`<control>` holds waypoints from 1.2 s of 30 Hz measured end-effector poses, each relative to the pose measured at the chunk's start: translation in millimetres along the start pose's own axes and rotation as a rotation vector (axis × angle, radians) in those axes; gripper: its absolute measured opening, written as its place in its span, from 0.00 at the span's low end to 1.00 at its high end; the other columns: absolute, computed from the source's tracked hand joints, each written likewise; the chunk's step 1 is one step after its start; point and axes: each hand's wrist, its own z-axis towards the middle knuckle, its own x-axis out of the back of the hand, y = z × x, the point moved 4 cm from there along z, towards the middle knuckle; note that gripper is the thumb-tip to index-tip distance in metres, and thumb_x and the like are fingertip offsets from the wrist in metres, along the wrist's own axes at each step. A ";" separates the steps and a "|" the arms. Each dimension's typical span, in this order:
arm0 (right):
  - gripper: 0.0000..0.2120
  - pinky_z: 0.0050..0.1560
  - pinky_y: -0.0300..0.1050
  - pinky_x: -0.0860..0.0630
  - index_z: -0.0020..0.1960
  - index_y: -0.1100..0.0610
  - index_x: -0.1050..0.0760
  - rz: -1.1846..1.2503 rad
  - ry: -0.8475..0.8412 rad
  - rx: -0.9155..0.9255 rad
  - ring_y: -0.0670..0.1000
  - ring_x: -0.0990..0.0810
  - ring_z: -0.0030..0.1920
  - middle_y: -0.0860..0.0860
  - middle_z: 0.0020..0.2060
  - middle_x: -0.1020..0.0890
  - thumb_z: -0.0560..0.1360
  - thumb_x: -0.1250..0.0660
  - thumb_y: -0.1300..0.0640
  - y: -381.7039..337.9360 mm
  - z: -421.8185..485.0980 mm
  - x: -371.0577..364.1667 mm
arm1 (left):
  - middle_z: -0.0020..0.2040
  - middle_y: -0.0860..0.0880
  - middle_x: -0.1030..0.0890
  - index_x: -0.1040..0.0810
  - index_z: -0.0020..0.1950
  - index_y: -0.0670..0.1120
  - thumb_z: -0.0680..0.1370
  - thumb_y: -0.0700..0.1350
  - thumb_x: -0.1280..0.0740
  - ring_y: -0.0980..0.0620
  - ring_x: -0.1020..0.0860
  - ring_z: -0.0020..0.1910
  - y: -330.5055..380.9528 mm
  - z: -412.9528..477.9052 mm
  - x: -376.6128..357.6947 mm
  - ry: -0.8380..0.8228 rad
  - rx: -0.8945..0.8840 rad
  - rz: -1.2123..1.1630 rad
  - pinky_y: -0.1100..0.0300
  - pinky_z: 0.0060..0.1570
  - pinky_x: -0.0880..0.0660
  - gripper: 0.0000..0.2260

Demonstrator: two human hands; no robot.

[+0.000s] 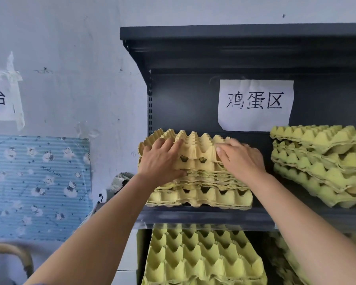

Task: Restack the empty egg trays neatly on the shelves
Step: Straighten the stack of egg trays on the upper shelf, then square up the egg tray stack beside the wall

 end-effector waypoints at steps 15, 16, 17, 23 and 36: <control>0.16 0.56 0.53 0.33 0.58 0.53 0.31 -0.071 -0.043 0.004 0.55 0.26 0.58 0.48 0.59 0.23 0.83 0.54 0.49 -0.4 -2.2 -3.7 | 0.65 0.47 0.29 0.53 0.75 0.52 0.74 0.65 0.39 0.45 0.44 0.71 6.7 -7.1 -12.1 -0.055 0.025 -0.012 0.46 0.63 0.39 0.37; 0.16 0.57 0.54 0.34 0.59 0.53 0.31 -0.065 -0.040 0.011 0.55 0.27 0.60 0.48 0.60 0.24 0.83 0.54 0.49 0.5 -3.5 -3.6 | 0.68 0.47 0.32 0.52 0.75 0.53 0.74 0.66 0.40 0.44 0.45 0.72 7.1 -8.0 -11.0 -0.048 0.026 -0.008 0.46 0.65 0.41 0.37; 0.16 0.58 0.54 0.34 0.60 0.52 0.31 -0.057 -0.032 0.018 0.55 0.28 0.61 0.48 0.62 0.25 0.82 0.53 0.49 1.7 -5.0 -3.1 | 0.71 0.47 0.36 0.52 0.75 0.53 0.74 0.67 0.42 0.44 0.46 0.73 7.8 -8.3 -9.1 -0.039 0.028 -0.011 0.44 0.67 0.44 0.37; 0.18 0.61 0.53 0.34 0.68 0.49 0.32 -0.049 0.025 0.021 0.54 0.31 0.65 0.48 0.67 0.29 0.81 0.48 0.46 14.7 -18.7 18.3 | 0.73 0.48 0.39 0.40 0.72 0.53 0.78 0.62 0.44 0.45 0.46 0.74 38.8 -6.6 12.6 0.050 -0.016 -0.022 0.43 0.70 0.52 0.26; 0.18 0.63 0.52 0.36 0.67 0.50 0.31 -0.141 0.109 0.004 0.54 0.32 0.66 0.48 0.65 0.27 0.80 0.45 0.46 147.7 -65.5 75.2 | 0.59 0.49 0.24 0.26 0.64 0.51 0.75 0.53 0.36 0.44 0.28 0.60 216.0 34.0 38.7 0.182 -0.179 -0.190 0.48 0.59 0.36 0.18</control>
